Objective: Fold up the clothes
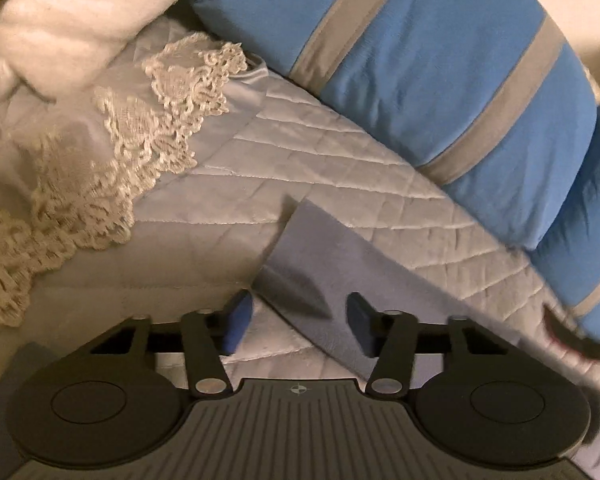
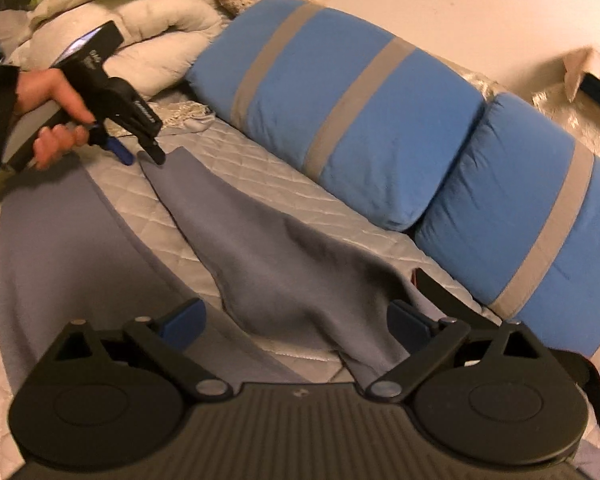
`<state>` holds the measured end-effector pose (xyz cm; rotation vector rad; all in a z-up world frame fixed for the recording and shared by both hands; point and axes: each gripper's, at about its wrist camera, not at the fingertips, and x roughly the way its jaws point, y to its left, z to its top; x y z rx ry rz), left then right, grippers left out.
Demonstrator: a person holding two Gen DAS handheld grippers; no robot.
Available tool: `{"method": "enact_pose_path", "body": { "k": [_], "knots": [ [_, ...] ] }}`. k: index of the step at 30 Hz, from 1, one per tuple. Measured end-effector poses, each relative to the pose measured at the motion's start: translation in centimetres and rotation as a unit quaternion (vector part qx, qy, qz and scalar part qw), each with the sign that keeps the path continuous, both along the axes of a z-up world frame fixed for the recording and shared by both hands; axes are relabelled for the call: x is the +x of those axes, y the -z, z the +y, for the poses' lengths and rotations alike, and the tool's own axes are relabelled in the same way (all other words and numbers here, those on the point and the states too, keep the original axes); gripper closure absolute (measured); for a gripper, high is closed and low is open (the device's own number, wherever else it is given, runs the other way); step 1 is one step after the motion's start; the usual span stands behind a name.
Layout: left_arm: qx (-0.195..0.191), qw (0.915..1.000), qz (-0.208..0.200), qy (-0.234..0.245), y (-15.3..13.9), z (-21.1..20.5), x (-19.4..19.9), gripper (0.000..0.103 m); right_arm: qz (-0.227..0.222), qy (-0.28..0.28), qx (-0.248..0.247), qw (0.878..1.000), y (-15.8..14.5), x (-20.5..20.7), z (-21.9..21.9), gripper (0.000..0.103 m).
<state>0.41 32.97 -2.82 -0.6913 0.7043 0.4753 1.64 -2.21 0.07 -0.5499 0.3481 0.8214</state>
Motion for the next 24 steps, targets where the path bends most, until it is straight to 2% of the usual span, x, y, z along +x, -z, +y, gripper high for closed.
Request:
{"method": "enact_pose_path", "body": {
  "k": [1, 2, 4, 6, 11, 15, 17, 19, 22, 24],
  "knots": [
    [-0.022, 0.9998, -0.002, 0.000, 0.2, 0.3, 0.0, 0.094, 0.000, -0.002, 0.002, 1.000, 0.0, 0.0, 0.0, 0.003],
    [-0.048, 0.9988, -0.003, -0.001, 0.4, 0.7, -0.1, 0.099, 0.001, -0.003, 0.002, 1.000, -0.1, 0.0, 0.1, 0.003],
    [-0.077, 0.9968, -0.014, -0.016, 0.3, 1.2, -0.5, 0.099, 0.002, -0.001, 0.001, 1.000, 0.0, 0.1, 0.1, 0.003],
    [-0.082, 0.9960, -0.022, -0.028, -0.6, 1.0, -0.9, 0.099, 0.004, 0.003, 0.000, 1.000, 0.0, 0.3, 0.0, 0.003],
    [-0.051, 0.9959, -0.010, -0.074, -3.8, -0.9, -1.7, 0.099, -0.001, 0.004, 0.001, 1.000, -0.1, 0.1, 0.0, 0.002],
    [-0.027, 0.9958, -0.003, -0.088, -4.7, -1.7, -1.3, 0.098, 0.004, 0.004, 0.001, 1.000, 0.1, 0.3, 0.2, 0.002],
    [-0.037, 0.9968, 0.000, -0.071, -4.0, -1.3, -0.5, 0.092, 0.006, 0.003, -0.002, 1.000, 0.2, 0.4, 0.2, 0.002],
    [-0.039, 0.9979, 0.005, -0.052, -3.3, -1.1, 0.4, 0.070, 0.005, 0.002, -0.005, 1.000, 0.4, 0.3, 0.3, 0.002],
    [-0.016, 0.9994, 0.008, -0.029, -2.8, -1.6, 1.2, 0.063, 0.003, -0.002, -0.007, 1.000, 0.6, 0.3, 0.4, 0.002],
    [-0.002, 0.9999, -0.005, -0.012, -3.0, -2.0, 1.5, 0.058, 0.003, -0.004, -0.008, 1.000, 0.7, 0.4, 0.5, 0.003]
  ]
}}
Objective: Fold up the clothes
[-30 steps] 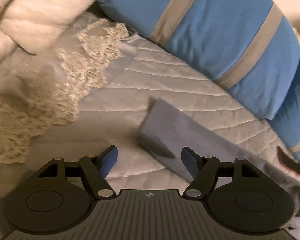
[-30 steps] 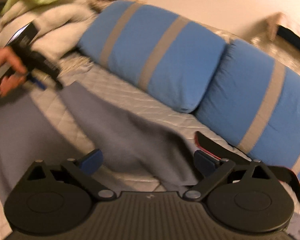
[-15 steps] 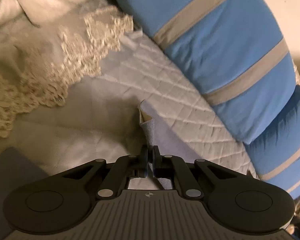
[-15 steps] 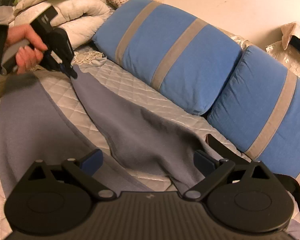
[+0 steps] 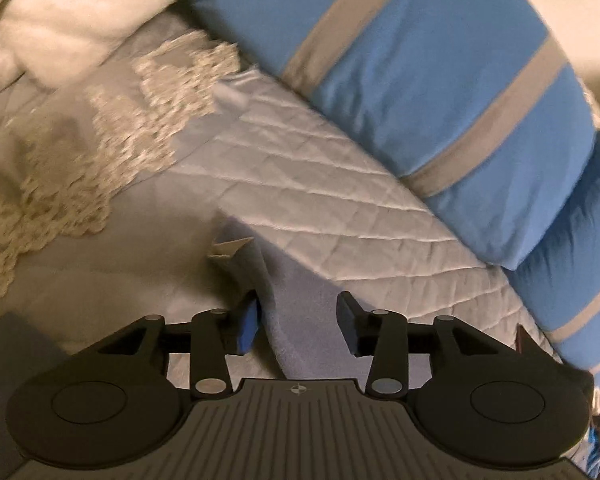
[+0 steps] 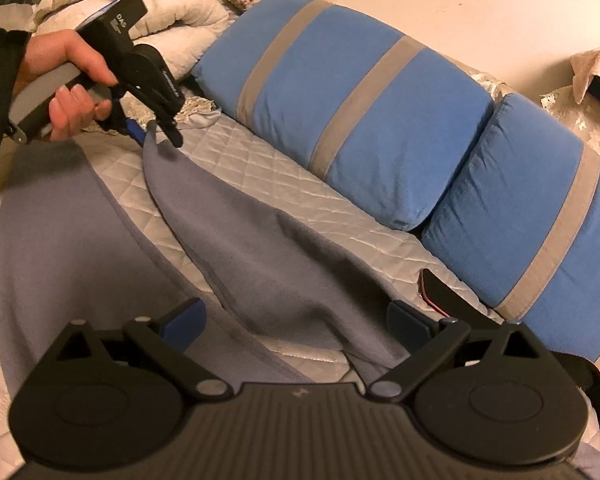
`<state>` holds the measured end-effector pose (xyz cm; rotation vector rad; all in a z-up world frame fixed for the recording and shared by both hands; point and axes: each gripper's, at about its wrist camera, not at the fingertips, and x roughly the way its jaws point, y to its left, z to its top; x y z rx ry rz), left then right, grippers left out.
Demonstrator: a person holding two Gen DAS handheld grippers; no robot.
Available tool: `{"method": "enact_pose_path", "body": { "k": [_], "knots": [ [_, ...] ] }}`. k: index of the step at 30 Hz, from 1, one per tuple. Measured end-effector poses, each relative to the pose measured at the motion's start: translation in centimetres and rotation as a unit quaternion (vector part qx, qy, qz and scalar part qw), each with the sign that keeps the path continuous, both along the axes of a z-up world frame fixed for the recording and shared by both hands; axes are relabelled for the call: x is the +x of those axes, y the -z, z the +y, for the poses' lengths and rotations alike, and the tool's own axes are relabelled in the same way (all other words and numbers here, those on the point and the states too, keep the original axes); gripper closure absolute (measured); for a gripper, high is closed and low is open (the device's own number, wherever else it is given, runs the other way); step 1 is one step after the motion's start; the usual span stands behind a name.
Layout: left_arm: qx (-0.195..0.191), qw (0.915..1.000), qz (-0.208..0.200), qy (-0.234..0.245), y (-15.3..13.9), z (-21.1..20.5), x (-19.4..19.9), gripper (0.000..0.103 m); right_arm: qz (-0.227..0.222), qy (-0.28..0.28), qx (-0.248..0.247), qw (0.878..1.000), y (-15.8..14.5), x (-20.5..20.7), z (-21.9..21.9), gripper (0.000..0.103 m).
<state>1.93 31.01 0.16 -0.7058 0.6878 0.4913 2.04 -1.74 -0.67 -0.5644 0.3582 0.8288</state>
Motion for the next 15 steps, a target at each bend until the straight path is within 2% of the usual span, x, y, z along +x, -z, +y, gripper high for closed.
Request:
{"method": "enact_pose_path", "body": {
  "k": [2, 8, 11, 13, 15],
  "knots": [
    [0.015, 0.9998, -0.002, 0.012, -0.3, -0.5, 0.2, 0.056, 0.007, -0.002, 0.005, 1.000, 0.1, 0.3, 0.0, 0.003],
    [0.069, 0.9930, 0.096, -0.007, -1.1, -2.1, 0.3, 0.055, 0.047, 0.007, 0.022, 0.999, 0.4, 1.7, -0.1, 0.015],
    [0.085, 0.9918, 0.096, 0.002, -1.8, -2.6, -0.3, 0.055, 0.048, 0.010, 0.025, 0.998, 0.4, 1.8, -0.1, 0.015],
    [0.115, 0.9871, 0.111, 0.012, -2.2, -3.5, -0.5, 0.055, 0.045, 0.007, 0.024, 0.999, 0.3, 1.6, 0.0, 0.015],
    [0.156, 0.9780, 0.135, 0.028, -2.6, -4.8, -0.5, 0.055, 0.043, 0.005, 0.020, 0.999, 0.2, 1.5, 0.1, 0.015]
  ]
}}
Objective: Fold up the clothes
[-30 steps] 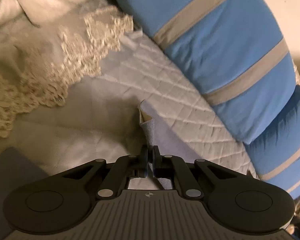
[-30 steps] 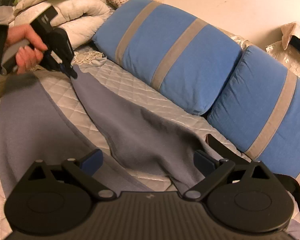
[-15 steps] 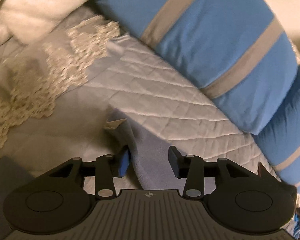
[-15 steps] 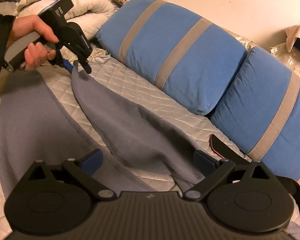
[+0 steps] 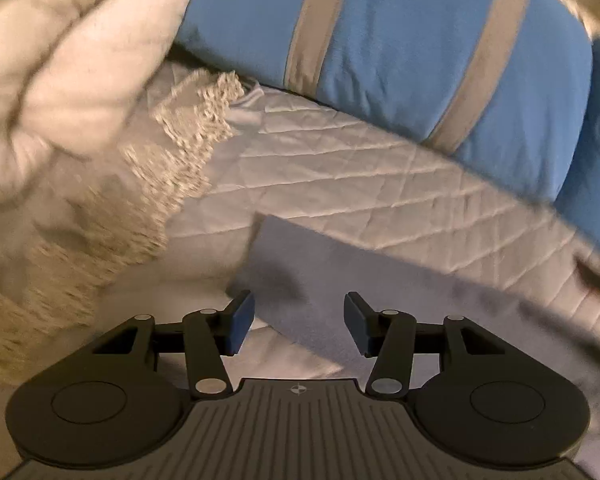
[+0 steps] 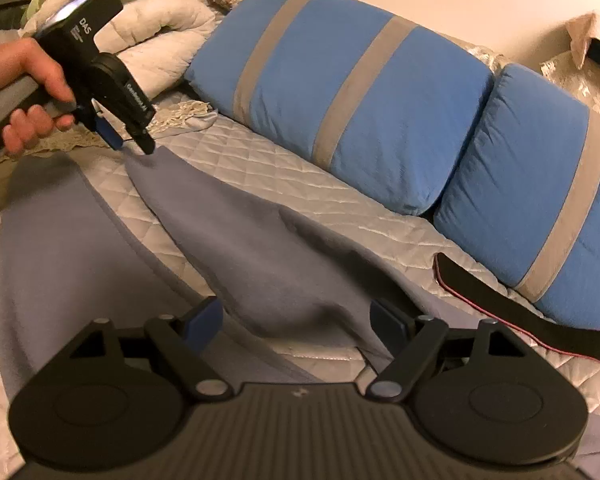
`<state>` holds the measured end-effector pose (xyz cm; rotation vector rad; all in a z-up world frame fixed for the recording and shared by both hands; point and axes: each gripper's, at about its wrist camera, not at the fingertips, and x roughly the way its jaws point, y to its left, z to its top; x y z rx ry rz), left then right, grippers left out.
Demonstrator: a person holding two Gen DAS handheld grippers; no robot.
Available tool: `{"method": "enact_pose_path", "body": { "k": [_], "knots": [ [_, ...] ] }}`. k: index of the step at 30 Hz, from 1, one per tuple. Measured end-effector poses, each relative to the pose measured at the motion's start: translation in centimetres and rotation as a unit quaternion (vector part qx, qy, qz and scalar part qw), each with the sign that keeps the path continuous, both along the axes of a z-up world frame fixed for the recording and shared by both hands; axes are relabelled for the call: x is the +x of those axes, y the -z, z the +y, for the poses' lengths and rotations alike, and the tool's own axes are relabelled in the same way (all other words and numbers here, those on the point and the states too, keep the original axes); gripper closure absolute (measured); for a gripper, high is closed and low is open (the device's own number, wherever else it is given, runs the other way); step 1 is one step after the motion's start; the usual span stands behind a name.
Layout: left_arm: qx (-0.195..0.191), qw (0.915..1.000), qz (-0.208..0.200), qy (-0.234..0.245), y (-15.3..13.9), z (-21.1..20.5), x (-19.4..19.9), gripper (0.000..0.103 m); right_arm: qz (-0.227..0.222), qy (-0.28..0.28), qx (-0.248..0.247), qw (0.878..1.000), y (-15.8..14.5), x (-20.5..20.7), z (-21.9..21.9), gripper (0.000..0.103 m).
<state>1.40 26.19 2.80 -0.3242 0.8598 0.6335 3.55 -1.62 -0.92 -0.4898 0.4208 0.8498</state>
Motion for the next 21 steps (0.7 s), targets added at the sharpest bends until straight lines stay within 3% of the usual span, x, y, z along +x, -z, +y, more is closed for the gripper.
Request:
{"method": "enact_pose_path", "body": {
  "k": [2, 4, 6, 10, 12, 15, 19, 21],
  "knots": [
    [0.042, 0.9969, 0.002, 0.066, -0.4, -2.2, 0.1, 0.055, -0.003, 0.005, -0.007, 1.000, 0.0, 0.0, 0.1, 0.015],
    [0.084, 0.9849, -0.003, 0.151, -0.7, -4.9, 0.2, 0.055, -0.001, 0.016, -0.012, 1.000, 0.0, 0.4, 0.0, 0.016],
    [0.133, 0.9584, -0.005, 0.252, -0.2, -8.3, 0.3, 0.055, 0.004, 0.029, -0.013, 0.999, 0.0, 0.9, -0.2, 0.018],
    [0.225, 0.8883, 0.029, 0.400, 2.3, -14.5, -0.1, 0.054, 0.010, 0.041, -0.018, 0.999, 0.1, 1.6, -0.6, 0.019],
    [0.246, 0.8665, 0.037, 0.433, 3.3, -16.3, -0.3, 0.054, 0.014, 0.040, -0.021, 0.999, 0.1, 1.6, -0.7, 0.019],
    [0.272, 0.8493, 0.034, 0.451, 4.2, -17.6, -0.4, 0.054, 0.017, 0.033, -0.024, 0.999, 0.0, 1.5, -0.7, 0.019],
    [0.300, 0.8334, 0.039, 0.462, 5.4, -17.8, -0.3, 0.054, 0.019, 0.023, -0.028, 0.999, 0.1, 1.0, -0.5, 0.019],
    [0.324, 0.8129, 0.046, 0.482, 5.9, -18.1, -0.4, 0.054, 0.018, 0.018, -0.032, 0.999, 0.1, 0.8, -0.5, 0.018]
  ]
}}
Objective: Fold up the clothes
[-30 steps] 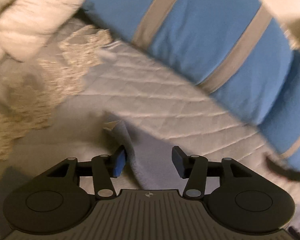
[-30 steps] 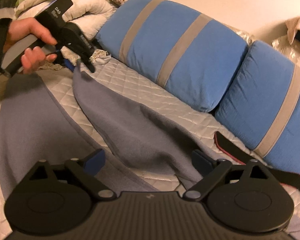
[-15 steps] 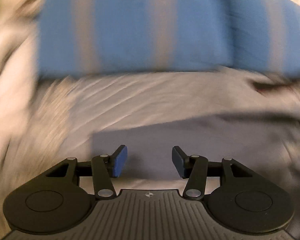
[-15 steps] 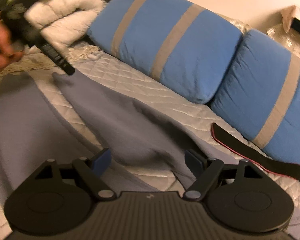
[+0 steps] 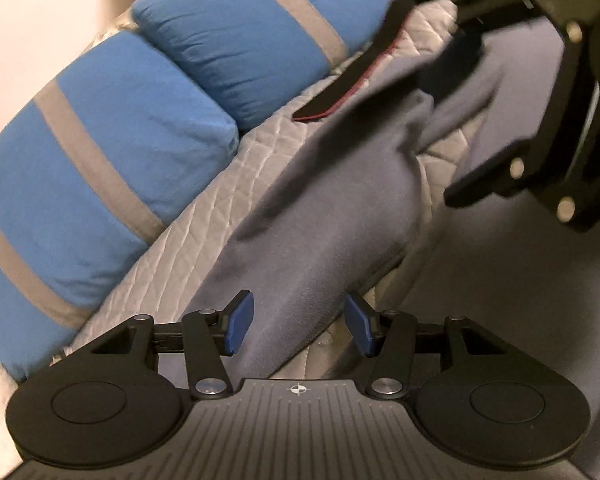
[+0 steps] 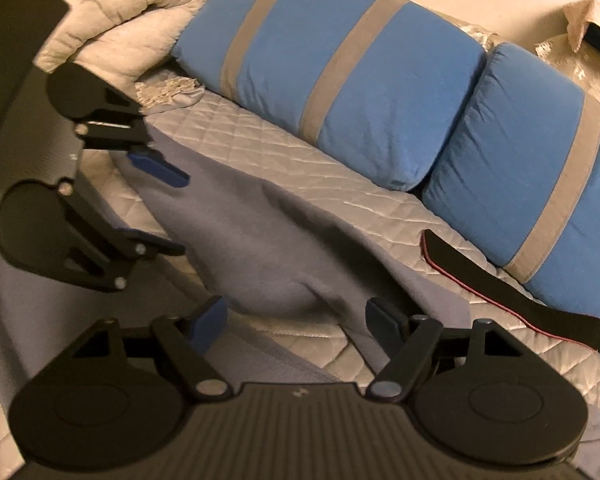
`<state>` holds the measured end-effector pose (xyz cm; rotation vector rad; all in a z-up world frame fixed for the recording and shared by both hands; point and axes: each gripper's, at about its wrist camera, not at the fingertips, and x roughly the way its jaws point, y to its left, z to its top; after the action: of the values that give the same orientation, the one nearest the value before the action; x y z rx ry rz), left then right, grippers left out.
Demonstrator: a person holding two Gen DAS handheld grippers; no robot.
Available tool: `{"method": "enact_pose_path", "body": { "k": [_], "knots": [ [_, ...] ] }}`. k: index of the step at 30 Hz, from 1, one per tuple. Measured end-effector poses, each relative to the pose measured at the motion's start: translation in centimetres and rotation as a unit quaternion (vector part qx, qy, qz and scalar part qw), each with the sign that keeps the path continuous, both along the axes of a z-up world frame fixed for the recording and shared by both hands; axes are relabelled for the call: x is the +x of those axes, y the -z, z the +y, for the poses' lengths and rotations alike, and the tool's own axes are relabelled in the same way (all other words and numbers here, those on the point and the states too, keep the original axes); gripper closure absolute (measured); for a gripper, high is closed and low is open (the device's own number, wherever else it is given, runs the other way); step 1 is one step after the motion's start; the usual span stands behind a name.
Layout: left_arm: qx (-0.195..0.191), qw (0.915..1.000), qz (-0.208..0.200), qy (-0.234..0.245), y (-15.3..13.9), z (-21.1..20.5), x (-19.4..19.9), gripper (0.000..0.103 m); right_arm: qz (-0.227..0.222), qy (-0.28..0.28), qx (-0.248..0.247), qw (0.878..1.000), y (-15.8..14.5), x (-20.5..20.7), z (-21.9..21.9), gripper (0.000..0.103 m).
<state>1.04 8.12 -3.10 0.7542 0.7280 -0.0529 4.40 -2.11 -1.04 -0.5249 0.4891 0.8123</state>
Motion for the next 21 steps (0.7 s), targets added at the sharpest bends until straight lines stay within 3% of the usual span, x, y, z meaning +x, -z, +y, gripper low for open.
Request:
{"method": "enact_pose_path", "body": {
  "k": [3, 6, 9, 14, 21],
  "knots": [
    [0.092, 0.9939, -0.005, 0.061, 1.2, -1.1, -1.0, 0.054, 0.001, 0.002, -0.002, 1.000, 0.1, 0.1, 0.0, 0.018],
    [0.179, 0.9789, -0.013, 0.097, 3.0, -1.7, -1.7, 0.054, 0.000, 0.007, -0.001, 1.000, 0.1, 0.3, 0.0, 0.018],
    [0.232, 0.9632, -0.026, 0.134, 4.1, -2.0, -2.2, 0.054, 0.000, 0.011, 0.000, 1.000, 0.0, 0.4, 0.0, 0.018],
    [0.277, 0.9496, -0.010, 0.147, 4.7, -2.1, -1.9, 0.054, 0.000, 0.018, 0.001, 1.000, 0.0, 0.6, -0.1, 0.017],
    [0.274, 0.9533, -0.004, 0.127, 4.5, -1.5, -1.2, 0.054, 0.003, 0.020, 0.002, 1.000, 0.1, 0.7, 0.0, 0.017]
  ]
}}
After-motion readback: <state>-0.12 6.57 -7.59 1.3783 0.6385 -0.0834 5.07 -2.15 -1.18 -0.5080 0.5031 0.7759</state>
